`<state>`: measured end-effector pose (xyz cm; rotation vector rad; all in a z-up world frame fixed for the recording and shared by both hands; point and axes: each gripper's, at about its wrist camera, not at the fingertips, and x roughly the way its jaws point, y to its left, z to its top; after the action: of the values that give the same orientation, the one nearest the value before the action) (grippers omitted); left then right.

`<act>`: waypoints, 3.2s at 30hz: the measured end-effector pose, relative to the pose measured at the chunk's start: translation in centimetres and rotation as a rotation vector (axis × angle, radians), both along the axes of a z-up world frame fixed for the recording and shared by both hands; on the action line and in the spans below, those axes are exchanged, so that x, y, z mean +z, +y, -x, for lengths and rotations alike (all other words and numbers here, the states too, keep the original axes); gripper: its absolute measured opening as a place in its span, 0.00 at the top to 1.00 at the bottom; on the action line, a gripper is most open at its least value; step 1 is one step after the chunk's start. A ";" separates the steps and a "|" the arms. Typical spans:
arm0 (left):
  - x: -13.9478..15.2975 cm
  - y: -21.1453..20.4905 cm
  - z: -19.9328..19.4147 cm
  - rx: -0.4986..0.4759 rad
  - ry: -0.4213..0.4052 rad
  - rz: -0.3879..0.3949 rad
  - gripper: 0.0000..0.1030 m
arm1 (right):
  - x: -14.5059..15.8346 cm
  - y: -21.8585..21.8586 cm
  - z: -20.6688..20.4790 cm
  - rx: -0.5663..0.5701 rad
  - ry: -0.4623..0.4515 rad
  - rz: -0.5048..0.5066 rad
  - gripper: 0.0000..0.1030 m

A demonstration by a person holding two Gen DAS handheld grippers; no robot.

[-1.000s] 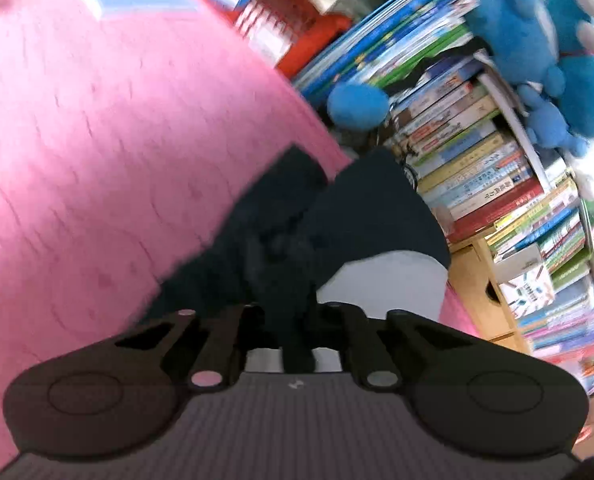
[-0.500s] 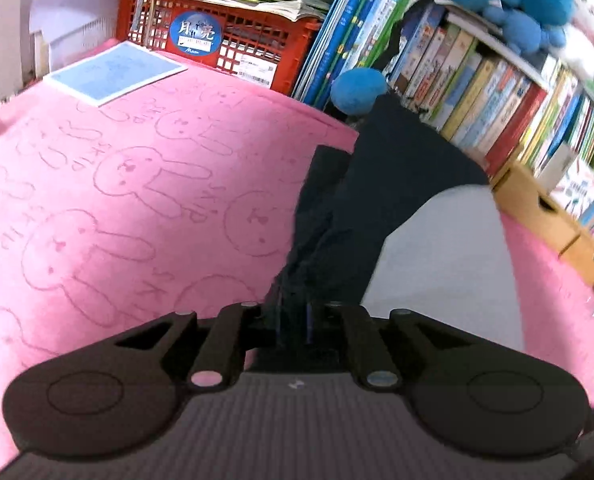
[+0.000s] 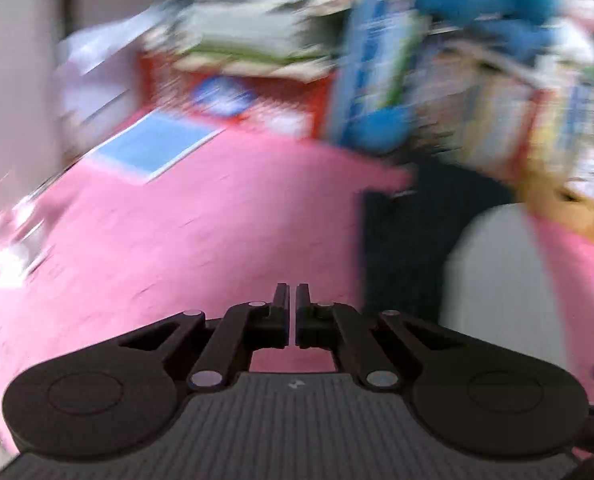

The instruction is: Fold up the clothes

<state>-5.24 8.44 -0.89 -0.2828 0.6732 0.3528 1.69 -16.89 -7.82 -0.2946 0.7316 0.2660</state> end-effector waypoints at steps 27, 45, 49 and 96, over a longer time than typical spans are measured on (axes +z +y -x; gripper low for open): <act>-7.0 -5.1 -3.8 -0.232 0.195 -0.131 0.97 | 0.2 0.4 0.4 0.201 -0.072 0.139 0.01; -6.3 -3.8 -1.5 -0.042 0.147 0.081 0.97 | 0.5 0.0 -0.6 0.427 -0.010 0.206 0.00; -6.4 -3.5 -1.0 -0.050 0.124 0.097 0.97 | 0.4 -0.4 -0.7 0.415 0.002 0.177 0.00; -6.1 -3.4 -1.3 -0.071 0.159 0.099 0.97 | 0.7 -0.5 -0.9 0.439 0.027 0.194 0.01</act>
<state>-3.92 5.06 -6.97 -0.3270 0.8564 0.2762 2.59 -17.37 -7.15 -0.6390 0.7158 0.6166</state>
